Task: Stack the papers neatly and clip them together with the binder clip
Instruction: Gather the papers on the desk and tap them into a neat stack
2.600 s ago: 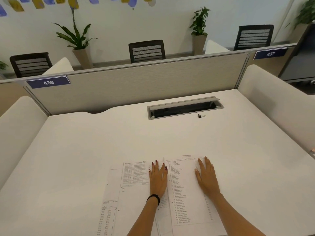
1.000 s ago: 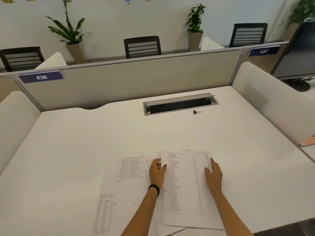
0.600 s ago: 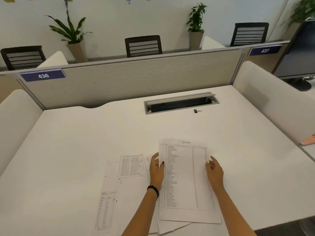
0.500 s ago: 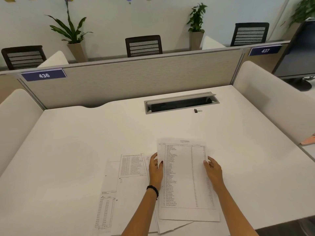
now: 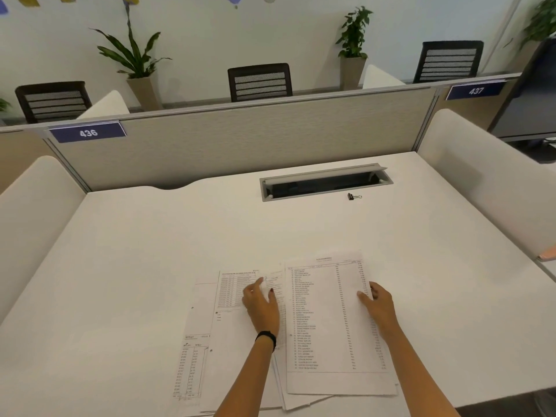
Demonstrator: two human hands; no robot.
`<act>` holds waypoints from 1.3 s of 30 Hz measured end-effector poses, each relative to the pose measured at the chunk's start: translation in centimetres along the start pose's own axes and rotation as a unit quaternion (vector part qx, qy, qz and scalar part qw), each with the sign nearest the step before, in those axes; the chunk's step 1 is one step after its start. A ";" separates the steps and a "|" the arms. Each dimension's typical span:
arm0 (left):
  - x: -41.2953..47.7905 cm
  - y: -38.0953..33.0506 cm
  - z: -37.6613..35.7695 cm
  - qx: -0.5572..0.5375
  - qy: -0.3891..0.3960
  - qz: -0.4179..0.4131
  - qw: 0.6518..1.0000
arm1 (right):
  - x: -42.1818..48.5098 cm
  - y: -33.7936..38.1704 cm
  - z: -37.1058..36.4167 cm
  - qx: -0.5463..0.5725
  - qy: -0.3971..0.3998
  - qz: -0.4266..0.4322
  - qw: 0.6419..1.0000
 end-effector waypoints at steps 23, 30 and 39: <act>1.4 1.2 0.8 -0.158 0.032 0.069 0.984 | -1.6 0.4 -1.2 -0.053 -0.006 0.016 0.998; 1.3 1.7 0.1 -0.186 0.064 0.075 0.978 | -1.8 0.2 -1.5 -0.042 -0.018 0.015 0.999; 0.0 0.6 -1.1 -0.186 0.120 0.061 0.973 | -1.3 -0.3 -2.5 -0.065 0.002 0.027 0.998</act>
Point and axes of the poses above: each hand's wrist, its own x-axis towards the middle knuckle, its own z-axis out of the back of the hand, y = z × x, the point moved 6 cm from there along x, towards the middle knuckle, and after that the axes turned 8 degrees about y, right-handed, at the moved point
